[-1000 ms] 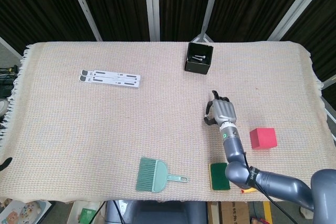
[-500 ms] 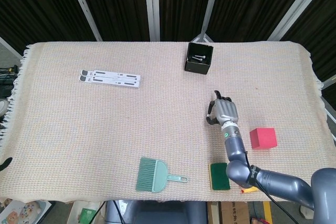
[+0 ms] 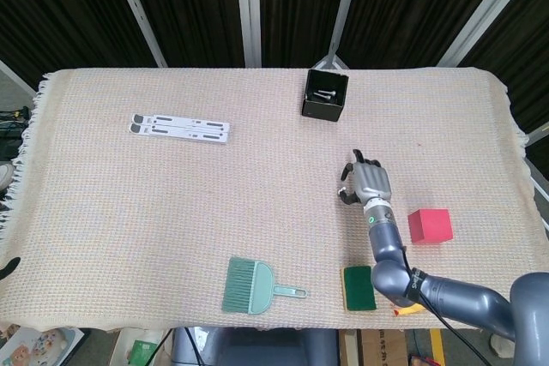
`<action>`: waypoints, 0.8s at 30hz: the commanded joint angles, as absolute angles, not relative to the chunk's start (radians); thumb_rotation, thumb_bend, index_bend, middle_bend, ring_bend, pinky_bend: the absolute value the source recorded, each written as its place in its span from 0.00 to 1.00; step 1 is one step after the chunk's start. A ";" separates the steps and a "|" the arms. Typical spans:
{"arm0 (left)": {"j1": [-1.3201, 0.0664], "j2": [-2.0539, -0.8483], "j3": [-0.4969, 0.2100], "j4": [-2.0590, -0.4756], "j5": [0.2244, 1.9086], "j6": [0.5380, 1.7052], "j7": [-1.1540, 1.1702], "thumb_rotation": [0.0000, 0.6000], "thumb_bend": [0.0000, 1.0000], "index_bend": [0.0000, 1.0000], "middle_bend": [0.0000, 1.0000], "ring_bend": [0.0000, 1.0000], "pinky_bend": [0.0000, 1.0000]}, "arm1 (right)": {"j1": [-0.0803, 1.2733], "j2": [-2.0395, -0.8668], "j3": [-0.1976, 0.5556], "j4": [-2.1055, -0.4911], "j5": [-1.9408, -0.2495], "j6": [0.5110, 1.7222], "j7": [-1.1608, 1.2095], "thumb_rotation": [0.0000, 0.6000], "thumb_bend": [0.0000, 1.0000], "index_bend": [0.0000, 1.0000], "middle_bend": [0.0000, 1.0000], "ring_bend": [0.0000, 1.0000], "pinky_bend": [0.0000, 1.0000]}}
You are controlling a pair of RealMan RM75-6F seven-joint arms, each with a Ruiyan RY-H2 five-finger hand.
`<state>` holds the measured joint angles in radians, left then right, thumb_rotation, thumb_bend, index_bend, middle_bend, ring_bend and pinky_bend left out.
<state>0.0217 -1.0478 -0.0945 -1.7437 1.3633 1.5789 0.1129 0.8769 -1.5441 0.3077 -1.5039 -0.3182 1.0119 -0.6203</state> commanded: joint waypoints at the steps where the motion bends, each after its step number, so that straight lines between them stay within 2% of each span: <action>1: 0.022 -1.048 -0.095 -1.744 1.363 1.579 0.113 1.00 0.24 0.12 0.00 0.00 0.00 | 0.880 -1.531 0.301 -1.518 -0.309 1.000 -0.629 1.00 0.35 0.37 0.05 0.12 0.09; 8: 0.021 -1.049 -0.095 -1.743 1.362 1.579 0.115 1.00 0.24 0.12 0.00 0.00 0.00 | 0.887 -1.458 0.295 -1.601 -0.298 0.965 -0.642 1.00 0.34 0.18 0.01 0.06 0.05; 13: 0.020 -1.049 -0.096 -1.742 1.361 1.578 0.116 1.00 0.24 0.12 0.00 0.00 0.00 | 0.855 -1.367 0.303 -1.701 -0.383 1.036 -0.611 1.00 0.28 0.07 0.00 0.02 0.04; 18: 0.020 -1.049 -0.094 -1.744 1.364 1.578 0.115 1.00 0.24 0.12 0.00 0.00 0.00 | 0.742 -1.219 0.270 -1.881 -0.580 1.154 -0.534 1.00 0.28 0.06 0.00 0.00 0.04; 24: 0.026 -1.048 -0.088 -1.748 1.378 1.588 0.113 1.00 0.24 0.12 0.00 0.00 0.00 | 0.519 -1.106 0.119 -2.016 -0.964 1.381 -0.408 1.00 0.28 0.06 0.00 0.00 0.03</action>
